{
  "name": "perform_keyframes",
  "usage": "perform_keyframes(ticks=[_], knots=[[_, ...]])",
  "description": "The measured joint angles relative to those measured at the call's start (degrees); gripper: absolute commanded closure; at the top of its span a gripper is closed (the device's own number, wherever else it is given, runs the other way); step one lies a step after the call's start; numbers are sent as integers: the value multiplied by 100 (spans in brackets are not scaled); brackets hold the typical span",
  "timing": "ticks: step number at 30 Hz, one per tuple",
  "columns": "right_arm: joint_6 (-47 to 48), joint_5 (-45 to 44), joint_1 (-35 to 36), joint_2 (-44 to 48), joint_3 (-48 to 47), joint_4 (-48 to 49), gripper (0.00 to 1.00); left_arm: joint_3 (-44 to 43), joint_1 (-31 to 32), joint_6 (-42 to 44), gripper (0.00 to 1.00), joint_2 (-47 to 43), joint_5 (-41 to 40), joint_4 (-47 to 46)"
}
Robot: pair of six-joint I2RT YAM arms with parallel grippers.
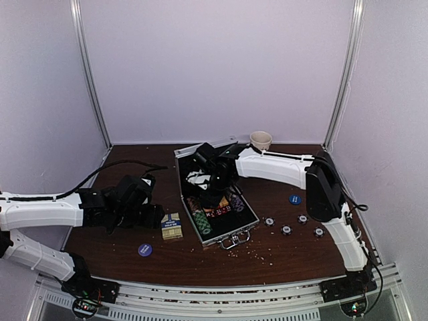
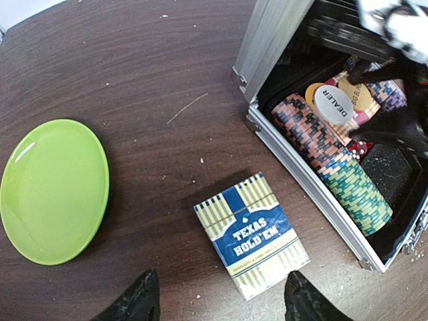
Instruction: Pack up texas hold em set
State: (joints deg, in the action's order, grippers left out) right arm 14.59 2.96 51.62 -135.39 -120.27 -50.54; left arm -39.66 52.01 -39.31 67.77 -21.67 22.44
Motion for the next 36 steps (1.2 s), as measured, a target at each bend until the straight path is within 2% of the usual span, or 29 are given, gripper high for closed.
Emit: perform_keyframes(ticks=[7,12,15,18,21,23,27,36], knots=[[111,105,-2,1805,1843,101,36,-55,0,9,31,20,-9,22],[321,129,-131,3261,3539,284,39,-160,0,22,30,101,-9,24],[328,170,-490,3539,4273,289,40,-240,0,28,30,192,0,24],[227,258,-1248,3547,4736,258,37,-332,0,44,31,286,13,15],[59,271,-2135,3528,4767,186,31,-382,0,46,30,365,55,13],[-13,286,-2658,3418,4592,103,23,-402,0,57,30,409,96,4],[-223,455,-3335,2844,4059,-20,20,-417,0,74,30,474,151,2],[-610,605,-3600,1823,3394,-310,20,-420,0,87,30,476,195,7]])
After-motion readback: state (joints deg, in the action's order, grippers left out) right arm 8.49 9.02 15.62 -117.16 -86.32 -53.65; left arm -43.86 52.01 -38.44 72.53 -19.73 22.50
